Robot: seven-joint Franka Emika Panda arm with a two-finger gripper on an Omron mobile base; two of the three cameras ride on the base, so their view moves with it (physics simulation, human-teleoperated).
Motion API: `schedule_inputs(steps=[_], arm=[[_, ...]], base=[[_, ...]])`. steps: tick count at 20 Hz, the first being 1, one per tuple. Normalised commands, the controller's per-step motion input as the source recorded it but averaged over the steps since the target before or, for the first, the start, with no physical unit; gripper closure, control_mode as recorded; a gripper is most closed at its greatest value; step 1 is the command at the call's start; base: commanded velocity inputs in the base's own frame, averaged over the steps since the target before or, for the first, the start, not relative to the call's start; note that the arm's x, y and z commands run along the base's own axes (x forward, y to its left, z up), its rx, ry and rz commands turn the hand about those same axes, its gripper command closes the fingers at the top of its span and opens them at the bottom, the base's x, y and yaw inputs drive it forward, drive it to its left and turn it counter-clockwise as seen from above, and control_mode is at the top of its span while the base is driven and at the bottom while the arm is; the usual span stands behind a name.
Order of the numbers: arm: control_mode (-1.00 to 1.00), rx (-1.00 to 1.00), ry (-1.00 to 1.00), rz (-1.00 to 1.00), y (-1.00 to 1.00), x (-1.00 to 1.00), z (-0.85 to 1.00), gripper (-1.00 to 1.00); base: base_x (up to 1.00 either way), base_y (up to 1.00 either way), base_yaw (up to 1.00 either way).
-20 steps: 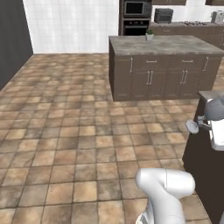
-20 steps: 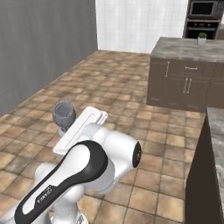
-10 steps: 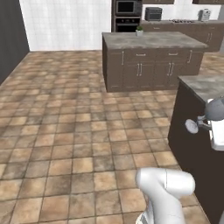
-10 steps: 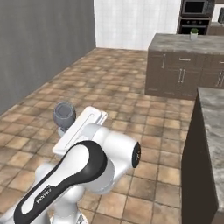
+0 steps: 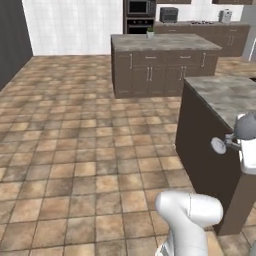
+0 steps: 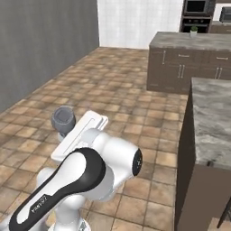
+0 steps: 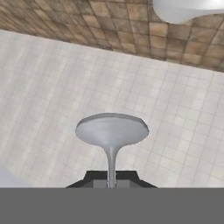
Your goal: Retrieve the wine glasses from the counter and place one next to each plate.
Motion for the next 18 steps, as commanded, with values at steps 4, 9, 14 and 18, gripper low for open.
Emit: schedule_inputs(steps=[4,9,14,18], arm=[[1.0,0.0,0.0,0.0,0.0,0.0,0.0,1.0],[1.0,0.0,0.0,0.0,0.0,0.0,0.0,1.0],[1.0,0.0,0.0,0.0,0.0,0.0,0.0,1.0],[1.0,0.0,0.0,0.0,0.0,0.0,0.0,1.0]], base=[[0.01,-1.0,0.04],[-0.17,-1.0,0.04],[-0.57,-1.0,0.03],[-0.79,-1.0,0.0]])
